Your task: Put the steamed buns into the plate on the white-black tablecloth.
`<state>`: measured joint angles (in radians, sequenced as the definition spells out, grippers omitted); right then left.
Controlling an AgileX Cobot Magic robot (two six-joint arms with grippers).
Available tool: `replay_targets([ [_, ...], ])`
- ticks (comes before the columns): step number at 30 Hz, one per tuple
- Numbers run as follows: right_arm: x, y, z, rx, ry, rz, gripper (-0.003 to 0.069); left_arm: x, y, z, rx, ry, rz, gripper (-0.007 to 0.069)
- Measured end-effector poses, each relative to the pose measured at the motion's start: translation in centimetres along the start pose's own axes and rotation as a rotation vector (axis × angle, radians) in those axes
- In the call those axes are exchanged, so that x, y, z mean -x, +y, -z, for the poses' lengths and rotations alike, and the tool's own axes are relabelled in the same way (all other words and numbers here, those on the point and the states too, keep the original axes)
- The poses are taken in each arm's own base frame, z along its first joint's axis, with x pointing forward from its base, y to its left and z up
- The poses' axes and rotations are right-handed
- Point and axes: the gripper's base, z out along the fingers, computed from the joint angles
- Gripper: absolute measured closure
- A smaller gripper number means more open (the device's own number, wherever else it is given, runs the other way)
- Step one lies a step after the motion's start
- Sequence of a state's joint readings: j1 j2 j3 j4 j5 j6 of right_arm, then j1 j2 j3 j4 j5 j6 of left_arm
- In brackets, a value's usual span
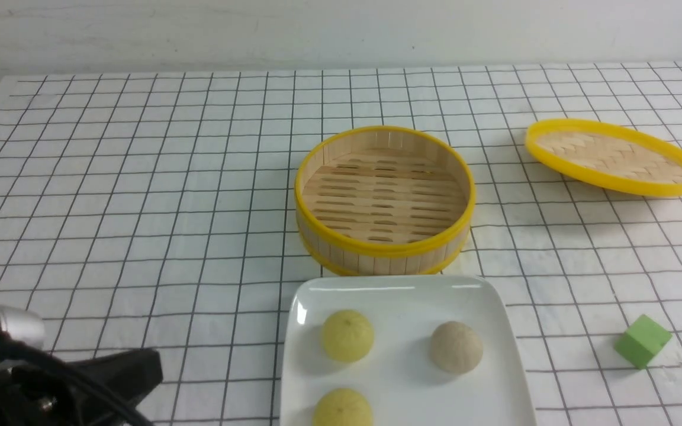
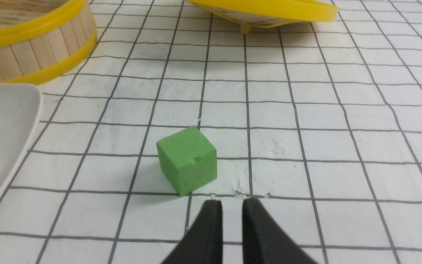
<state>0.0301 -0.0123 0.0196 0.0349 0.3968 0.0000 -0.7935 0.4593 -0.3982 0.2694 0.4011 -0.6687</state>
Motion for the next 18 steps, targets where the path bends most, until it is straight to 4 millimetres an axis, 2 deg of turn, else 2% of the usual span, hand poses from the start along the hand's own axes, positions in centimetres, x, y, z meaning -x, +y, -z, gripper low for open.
replay_targets([
  [14,0.0,0.0,0.0,0.0,0.0,0.0,0.0534,-0.4,0.0,-0.3,-0.027,-0.023,0.002,0.057],
  [18,0.0,0.0,0.0,0.0,0.0,0.0,0.0528,-0.2,0.9,-0.1,0.038,-0.088,0.03,0.0568],
])
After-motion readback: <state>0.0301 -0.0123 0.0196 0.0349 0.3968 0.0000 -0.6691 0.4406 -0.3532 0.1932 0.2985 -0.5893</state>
